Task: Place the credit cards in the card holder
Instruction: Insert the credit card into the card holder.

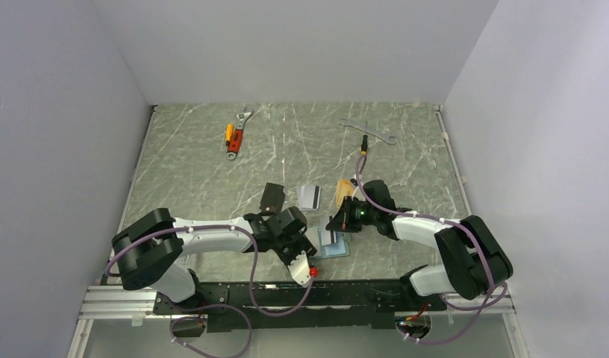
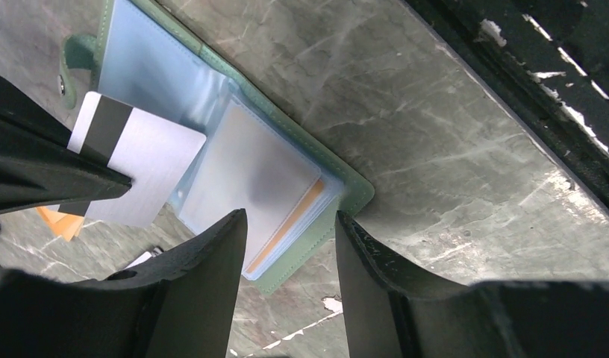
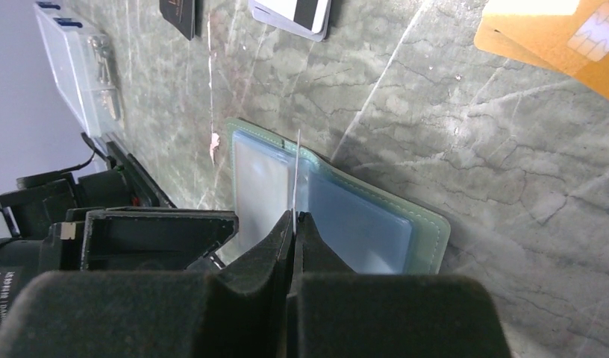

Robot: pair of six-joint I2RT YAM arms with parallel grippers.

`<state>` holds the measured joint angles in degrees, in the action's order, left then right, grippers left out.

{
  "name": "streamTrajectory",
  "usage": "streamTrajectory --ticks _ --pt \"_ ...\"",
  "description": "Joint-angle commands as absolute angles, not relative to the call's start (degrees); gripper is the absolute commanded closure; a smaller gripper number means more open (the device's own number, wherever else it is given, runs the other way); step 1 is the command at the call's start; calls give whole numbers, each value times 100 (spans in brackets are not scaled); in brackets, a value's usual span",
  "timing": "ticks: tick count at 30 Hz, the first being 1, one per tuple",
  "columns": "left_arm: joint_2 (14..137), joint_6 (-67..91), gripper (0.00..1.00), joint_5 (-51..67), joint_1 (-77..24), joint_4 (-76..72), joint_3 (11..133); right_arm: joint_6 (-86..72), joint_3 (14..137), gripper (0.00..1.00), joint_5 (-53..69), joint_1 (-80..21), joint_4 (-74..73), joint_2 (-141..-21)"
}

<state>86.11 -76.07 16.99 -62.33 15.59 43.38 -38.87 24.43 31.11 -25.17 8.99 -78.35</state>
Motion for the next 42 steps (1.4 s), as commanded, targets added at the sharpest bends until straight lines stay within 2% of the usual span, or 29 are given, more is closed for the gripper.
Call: streamTrajectory --ticks 1,7,17,42 --pt "8597 -8072 47 1832 -6232 1522 4192 -4066 2355 100 3385 -2447 1524 -7881" --pt "8582 -8197 49 1858 -6231 1561 4029 -4189 2288 100 3463 -2406 1725 -7889" --pt "8614 -7951 62 1978 -6245 1421 4069 -4381 2087 100 3597 -2399 2098 -7993" --pt "8596 -7780 69 1986 -6355 1433 4102 -4589 1495 100 3672 -2348 2693 -7845"
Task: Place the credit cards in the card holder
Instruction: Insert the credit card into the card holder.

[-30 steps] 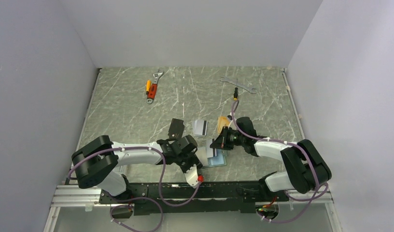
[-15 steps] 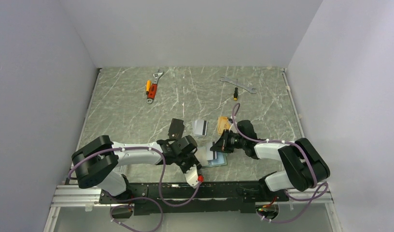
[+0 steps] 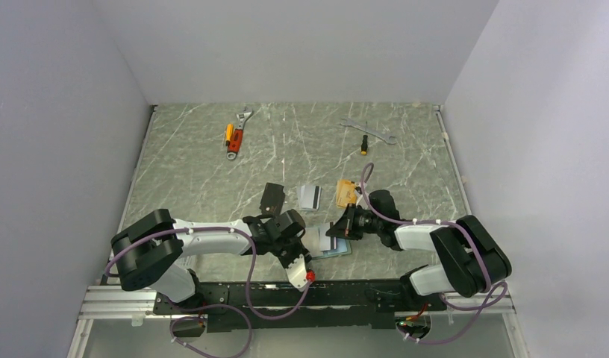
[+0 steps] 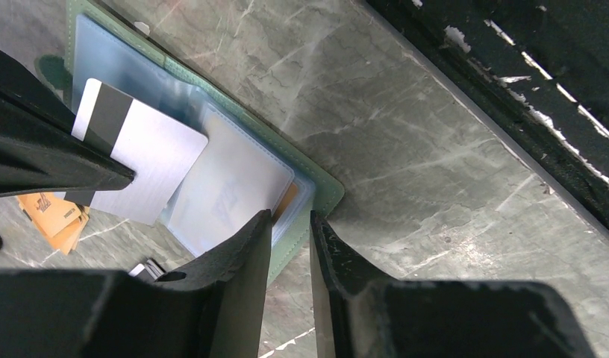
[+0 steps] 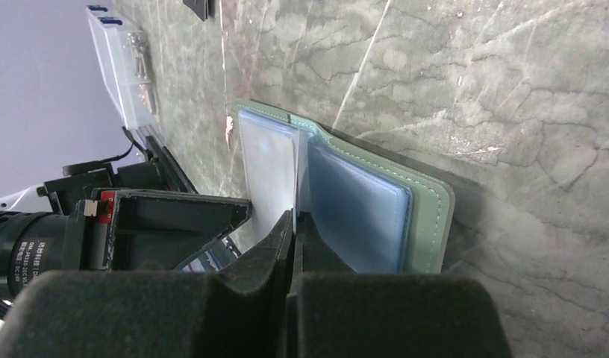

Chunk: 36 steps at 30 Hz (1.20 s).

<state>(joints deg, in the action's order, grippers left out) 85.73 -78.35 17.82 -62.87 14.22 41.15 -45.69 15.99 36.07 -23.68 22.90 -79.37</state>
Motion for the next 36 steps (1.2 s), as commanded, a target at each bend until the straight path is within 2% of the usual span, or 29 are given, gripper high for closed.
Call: streamTrajectory --ticks 1,21,28,36 --pt "8602 -7784 69 1982 -6363 1442 4112 -4608 1468 100 3700 -2347 2757 -7875" --pt "8625 -7723 70 1953 -6372 1507 4194 -4571 1176 100 3975 -2350 3061 -8009" --pt "8578 -7700 71 1958 -6381 1537 4165 -4294 1218 100 3461 -2103 2376 -7338" --pt "8578 -7718 72 1951 -6386 1561 4167 -4509 1155 100 3742 -2035 2928 -7528"
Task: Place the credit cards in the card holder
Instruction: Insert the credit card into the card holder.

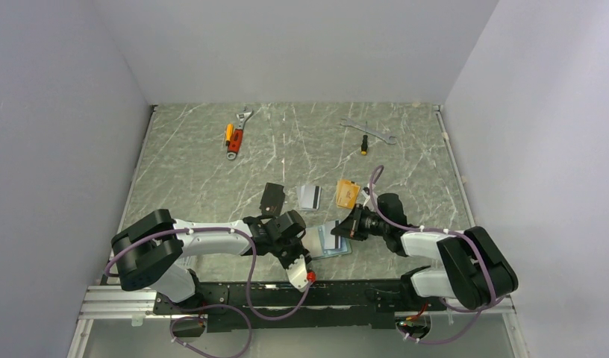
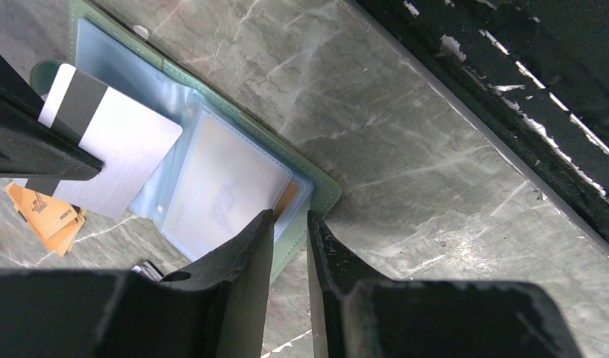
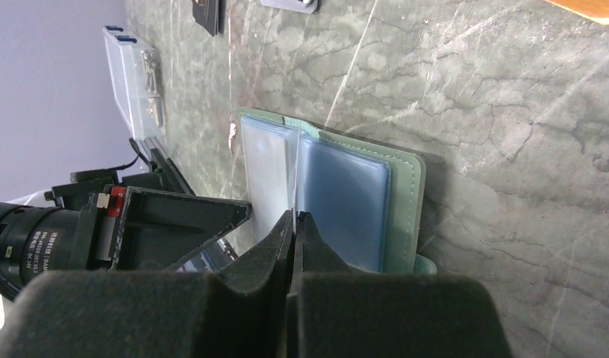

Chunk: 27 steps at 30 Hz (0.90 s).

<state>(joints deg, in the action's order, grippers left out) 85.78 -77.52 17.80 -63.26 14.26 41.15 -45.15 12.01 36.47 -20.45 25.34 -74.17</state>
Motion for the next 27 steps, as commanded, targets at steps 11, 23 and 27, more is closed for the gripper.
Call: streamTrajectory --ticks 11,23,27 --pt "8587 -7742 73 1932 -6398 1612 4202 -4771 1029 100 4042 -2030 3627 -7804" --pt "8561 -7734 74 1899 -6428 1628 4166 -4985 949 100 4227 -2030 4116 -8090" --pt "8567 -7728 74 1899 -6434 1618 4187 -5002 922 100 4263 -2028 4225 -8219"
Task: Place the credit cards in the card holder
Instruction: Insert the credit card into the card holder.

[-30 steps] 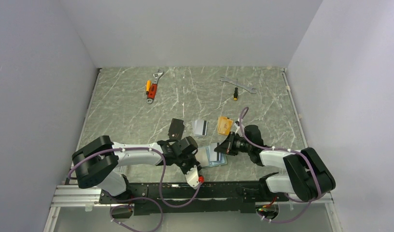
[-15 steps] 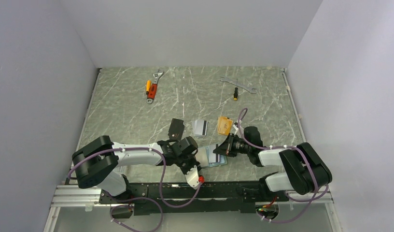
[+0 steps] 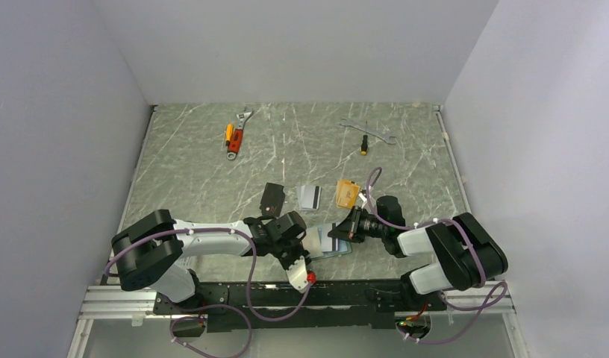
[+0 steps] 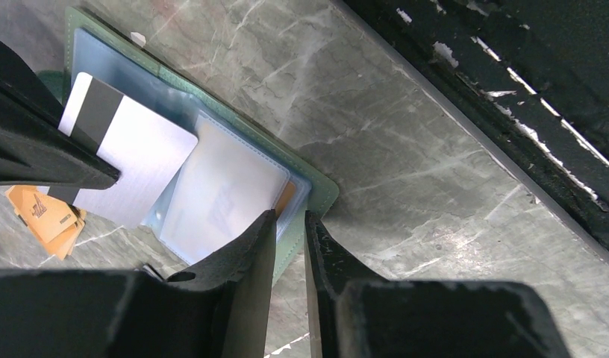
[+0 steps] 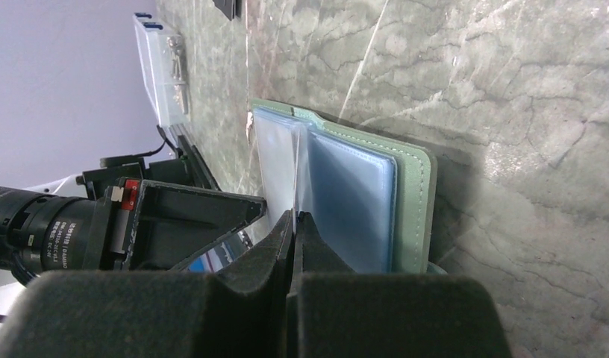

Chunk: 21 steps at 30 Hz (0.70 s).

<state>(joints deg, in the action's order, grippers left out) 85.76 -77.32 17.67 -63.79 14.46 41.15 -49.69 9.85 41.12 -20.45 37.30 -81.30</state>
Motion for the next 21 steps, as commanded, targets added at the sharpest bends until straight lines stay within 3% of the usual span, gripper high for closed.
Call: streamTrajectory --ticks 1,21 --pt "8569 -7726 75 1896 -6440 1625 4194 -5001 917 100 4269 -2026 4238 -8237" --pt "8570 -7729 75 1872 -6451 1633 4214 -5025 975 100 4461 -2127 4578 -8757"
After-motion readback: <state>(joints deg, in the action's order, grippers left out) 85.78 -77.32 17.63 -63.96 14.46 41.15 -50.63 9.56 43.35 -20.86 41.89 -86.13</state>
